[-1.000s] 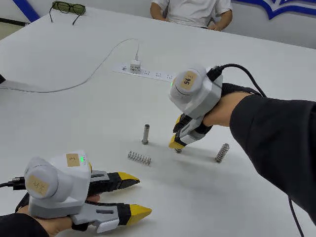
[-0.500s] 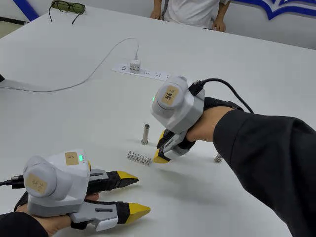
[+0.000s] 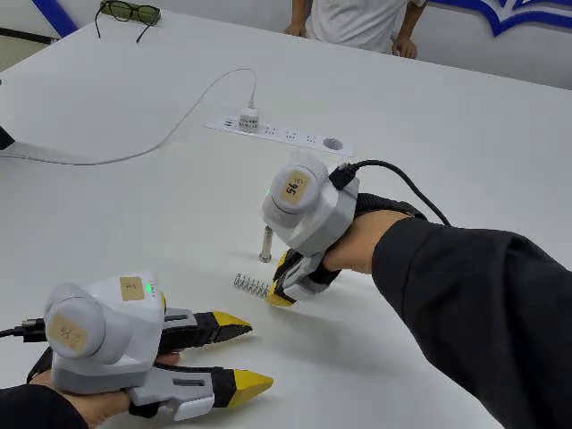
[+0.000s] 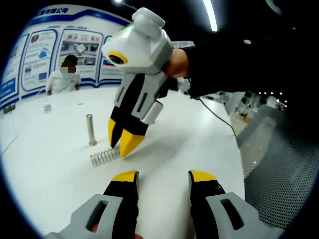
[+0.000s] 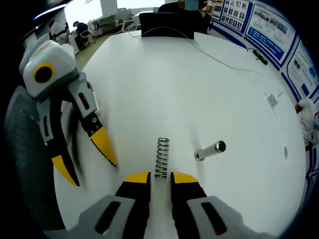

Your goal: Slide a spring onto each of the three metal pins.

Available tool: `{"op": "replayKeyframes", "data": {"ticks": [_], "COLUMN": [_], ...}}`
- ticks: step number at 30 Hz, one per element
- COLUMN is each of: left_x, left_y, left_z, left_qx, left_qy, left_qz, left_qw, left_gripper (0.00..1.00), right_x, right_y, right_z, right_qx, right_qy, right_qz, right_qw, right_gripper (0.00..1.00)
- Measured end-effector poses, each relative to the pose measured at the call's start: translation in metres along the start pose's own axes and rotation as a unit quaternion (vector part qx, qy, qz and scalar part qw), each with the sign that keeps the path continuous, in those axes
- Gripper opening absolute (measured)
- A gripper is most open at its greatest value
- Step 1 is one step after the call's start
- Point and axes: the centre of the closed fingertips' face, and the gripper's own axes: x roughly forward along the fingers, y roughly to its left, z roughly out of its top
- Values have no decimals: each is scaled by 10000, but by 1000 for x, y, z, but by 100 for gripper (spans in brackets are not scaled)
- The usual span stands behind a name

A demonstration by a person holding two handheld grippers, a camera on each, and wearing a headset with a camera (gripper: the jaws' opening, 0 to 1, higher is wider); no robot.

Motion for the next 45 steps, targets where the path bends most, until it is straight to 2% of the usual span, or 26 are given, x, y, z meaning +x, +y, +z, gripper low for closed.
{"op": "replayKeyframes", "data": {"ticks": [11, 19, 28, 45], "left_x": [0, -2, -5, -9], "left_y": [-1, 0, 7, 18], "left_z": [-1, -1, 0, -1], "left_qx": [-11, -5, -9, 23], "left_qy": [43, 70, 57, 67], "left_qz": [25, 54, 159, 290], "left_qw": [10000, 10000, 9999, 9996], "left_gripper": [40, 40, 40, 37], "right_x": [5, 4, -5, -28], "right_y": [1, 2, 11, 41], "right_z": [-1, -2, -6, -20], "right_qx": [212, 179, 46, -152], "right_qy": [-113, -117, -38, -7], "right_qz": [64, 45, 106, 276], "right_qw": [9997, 9998, 9999, 9995], "right_gripper": [14, 12, 12, 11]}}
